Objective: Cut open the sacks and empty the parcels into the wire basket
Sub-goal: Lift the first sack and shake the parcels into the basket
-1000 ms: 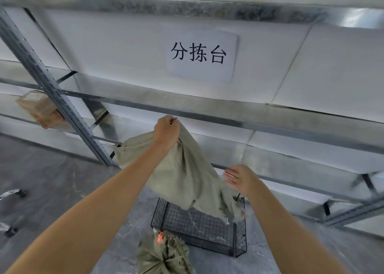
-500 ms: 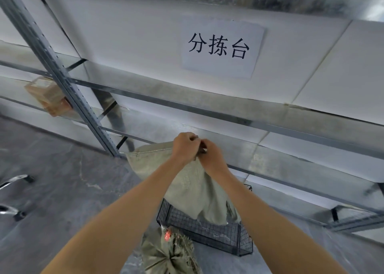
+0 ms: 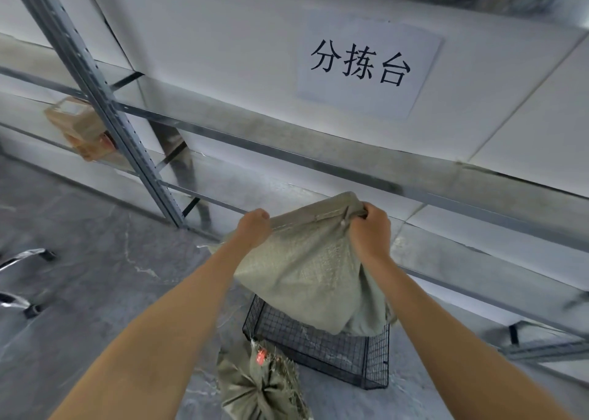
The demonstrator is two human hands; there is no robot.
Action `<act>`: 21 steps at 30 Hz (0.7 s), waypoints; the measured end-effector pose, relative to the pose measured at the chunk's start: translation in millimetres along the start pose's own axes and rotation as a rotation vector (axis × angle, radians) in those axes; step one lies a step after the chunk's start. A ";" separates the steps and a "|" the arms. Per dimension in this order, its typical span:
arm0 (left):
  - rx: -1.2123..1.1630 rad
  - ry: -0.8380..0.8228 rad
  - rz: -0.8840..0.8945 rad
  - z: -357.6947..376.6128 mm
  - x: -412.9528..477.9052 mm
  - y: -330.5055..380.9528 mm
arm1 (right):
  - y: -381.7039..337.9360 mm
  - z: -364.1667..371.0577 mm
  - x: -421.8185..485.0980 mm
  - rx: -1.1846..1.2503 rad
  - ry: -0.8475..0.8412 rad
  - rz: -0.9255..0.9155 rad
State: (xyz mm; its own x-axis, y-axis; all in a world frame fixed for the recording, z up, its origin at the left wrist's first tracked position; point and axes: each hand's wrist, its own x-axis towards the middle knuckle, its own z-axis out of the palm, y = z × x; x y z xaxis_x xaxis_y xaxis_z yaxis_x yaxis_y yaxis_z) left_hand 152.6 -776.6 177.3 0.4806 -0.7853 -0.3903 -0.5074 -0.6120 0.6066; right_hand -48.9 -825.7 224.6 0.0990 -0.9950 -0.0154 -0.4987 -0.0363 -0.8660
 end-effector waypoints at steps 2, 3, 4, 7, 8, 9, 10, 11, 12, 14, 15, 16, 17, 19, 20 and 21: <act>0.213 -0.050 0.007 -0.2 3.0 -18.9 | -2.6 -8.3 5.2 0.002 0.049 0.030; 0.282 -0.052 0.003 -1.5 3.8 -28.3 | -3.8 -12.9 8.3 0.009 0.069 0.044; 0.352 -0.043 0.004 -3.2 5.1 -38.2 | -4.8 -18.2 11.4 0.027 0.084 0.055; 0.537 -0.008 -0.031 -11.5 6.7 -57.2 | -5.5 -31.9 23.6 0.073 0.129 0.106; 0.576 0.011 -0.030 -13.7 8.6 -60.0 | -5.7 -35.6 27.1 0.096 0.140 0.133; 0.593 0.028 -0.039 -16.4 10.1 -60.0 | -5.7 -38.5 30.3 0.130 0.151 0.163; 0.598 0.054 -0.037 -17.6 13.8 -59.8 | -5.9 -41.4 33.3 0.172 0.160 0.193; 0.606 0.077 -0.033 -19.4 16.2 -57.3 | -6.0 -45.0 36.4 0.213 0.168 0.221; 0.617 0.100 -0.023 -20.8 18.7 -54.3 | -6.5 -49.4 38.9 0.244 0.178 0.246; 0.650 0.153 0.048 -24.5 22.1 -45.3 | -6.4 -60.2 43.9 0.271 0.204 0.273; 0.634 0.208 0.100 -27.2 23.5 -40.1 | -6.9 -66.3 46.0 0.275 0.222 0.280; 0.591 0.276 0.161 -29.8 23.9 -32.0 | -8.6 -73.5 47.5 0.274 0.245 0.278; 0.533 0.339 0.221 -32.5 22.8 -20.0 | -11.5 -81.5 49.0 0.275 0.274 0.265; 0.432 0.462 0.359 -39.1 19.6 10.9 | -20.5 -101.2 53.7 0.286 0.363 0.224; 0.387 0.522 0.410 -44.2 16.0 30.1 | -27.1 -114.2 56.1 0.293 0.423 0.205; 0.326 0.578 0.457 -50.5 11.9 48.9 | -34.6 -127.4 58.5 0.295 0.493 0.183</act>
State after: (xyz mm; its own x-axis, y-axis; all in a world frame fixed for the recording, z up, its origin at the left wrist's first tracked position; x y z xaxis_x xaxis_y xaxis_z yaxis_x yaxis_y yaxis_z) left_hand 169.6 -811.1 237.3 0.4235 -0.8468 0.3218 -0.8838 -0.3082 0.3521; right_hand -135.5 -894.6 317.3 -0.4116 -0.9113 -0.0049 -0.2033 0.0971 -0.9743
